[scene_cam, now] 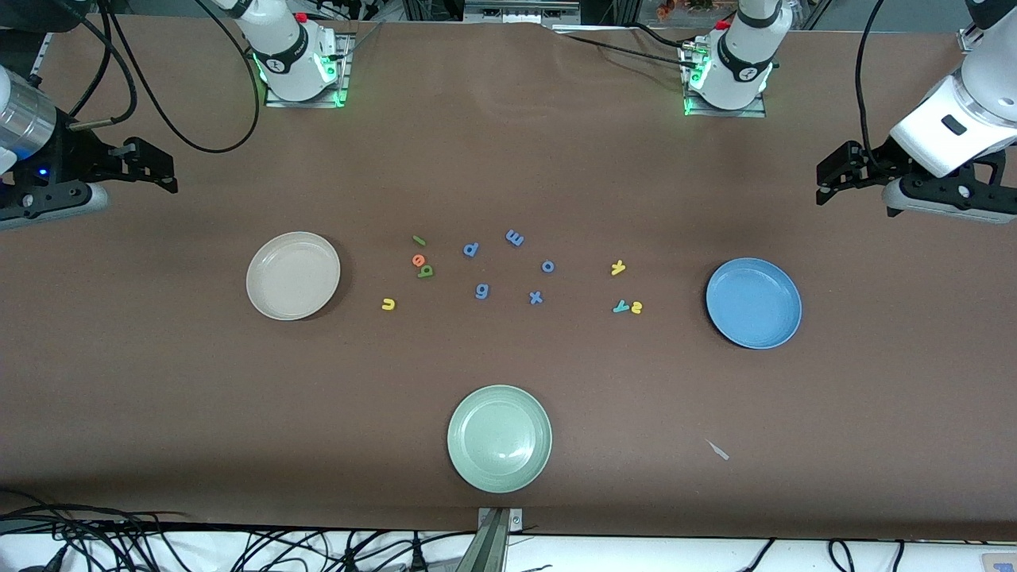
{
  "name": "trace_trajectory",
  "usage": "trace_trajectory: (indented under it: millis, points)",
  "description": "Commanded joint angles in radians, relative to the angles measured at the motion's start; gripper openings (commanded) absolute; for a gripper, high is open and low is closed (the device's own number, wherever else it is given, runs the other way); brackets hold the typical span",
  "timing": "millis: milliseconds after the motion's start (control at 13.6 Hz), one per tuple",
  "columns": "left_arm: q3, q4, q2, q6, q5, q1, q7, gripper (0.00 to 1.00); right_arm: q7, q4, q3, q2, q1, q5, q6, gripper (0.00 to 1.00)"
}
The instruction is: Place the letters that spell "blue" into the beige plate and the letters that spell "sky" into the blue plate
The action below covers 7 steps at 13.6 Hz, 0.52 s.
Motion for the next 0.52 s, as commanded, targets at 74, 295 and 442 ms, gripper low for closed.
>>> trace_trajectory:
  millis: [74, 295, 442]
  points:
    - [-0.003, 0.03, 0.014, -0.023, 0.023, -0.001, -0.011, 1.0, 0.006, 0.025, 0.001, 0.01, -0.005, 0.003, -0.022, 1.0]
    - [-0.003, 0.03, 0.014, -0.023, 0.023, -0.001, -0.012, 1.0, 0.006, 0.025, 0.001, 0.01, -0.011, 0.003, -0.021, 1.0]
    - [-0.003, 0.03, 0.014, -0.023, 0.025, -0.006, -0.009, 1.0, 0.006, 0.027, 0.001, 0.016, -0.014, 0.003, -0.021, 1.0]
